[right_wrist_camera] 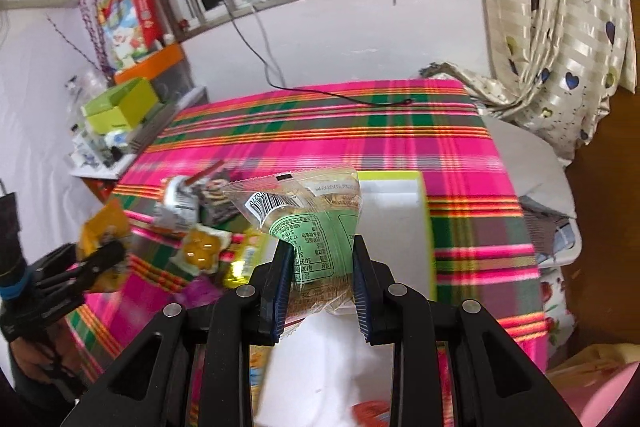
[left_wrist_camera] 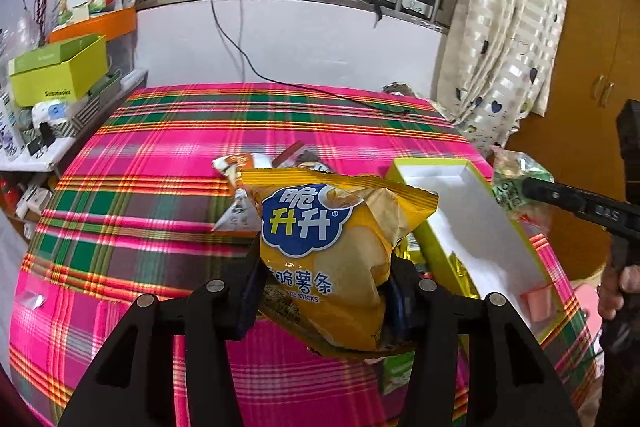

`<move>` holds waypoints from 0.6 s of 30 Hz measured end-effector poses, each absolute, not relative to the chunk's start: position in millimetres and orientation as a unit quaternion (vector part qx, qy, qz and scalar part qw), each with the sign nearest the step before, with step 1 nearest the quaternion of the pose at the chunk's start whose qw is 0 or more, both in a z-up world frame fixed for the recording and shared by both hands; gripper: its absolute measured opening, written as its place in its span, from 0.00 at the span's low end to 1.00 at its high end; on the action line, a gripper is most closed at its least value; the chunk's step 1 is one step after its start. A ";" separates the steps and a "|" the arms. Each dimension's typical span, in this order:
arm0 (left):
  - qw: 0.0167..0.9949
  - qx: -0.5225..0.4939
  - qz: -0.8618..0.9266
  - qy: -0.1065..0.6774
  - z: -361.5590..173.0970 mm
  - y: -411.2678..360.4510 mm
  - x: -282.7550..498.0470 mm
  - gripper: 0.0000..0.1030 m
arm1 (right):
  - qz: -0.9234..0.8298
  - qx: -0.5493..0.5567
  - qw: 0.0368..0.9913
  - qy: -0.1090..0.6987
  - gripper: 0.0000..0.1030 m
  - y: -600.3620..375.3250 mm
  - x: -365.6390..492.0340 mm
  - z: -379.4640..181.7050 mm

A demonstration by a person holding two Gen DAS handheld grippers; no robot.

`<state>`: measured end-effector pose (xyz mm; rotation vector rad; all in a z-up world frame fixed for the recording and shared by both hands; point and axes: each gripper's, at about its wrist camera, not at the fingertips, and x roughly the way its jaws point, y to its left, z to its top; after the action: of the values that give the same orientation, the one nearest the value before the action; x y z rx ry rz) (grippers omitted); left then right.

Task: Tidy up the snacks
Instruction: 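Carry both bags to the box and release the clear bag from the right tool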

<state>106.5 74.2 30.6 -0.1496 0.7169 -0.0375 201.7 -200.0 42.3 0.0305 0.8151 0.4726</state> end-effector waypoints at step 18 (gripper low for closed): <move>0.928 -0.054 -0.043 0.366 31.6 48.3 134.0 0.50 | 0.179 -0.047 0.866 0.464 0.30 -189.4 276.9 -14.4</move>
<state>134.0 48.3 31.6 -0.1100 0.7496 -0.0875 276.9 -189.4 -14.4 -0.0981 0.9720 0.3744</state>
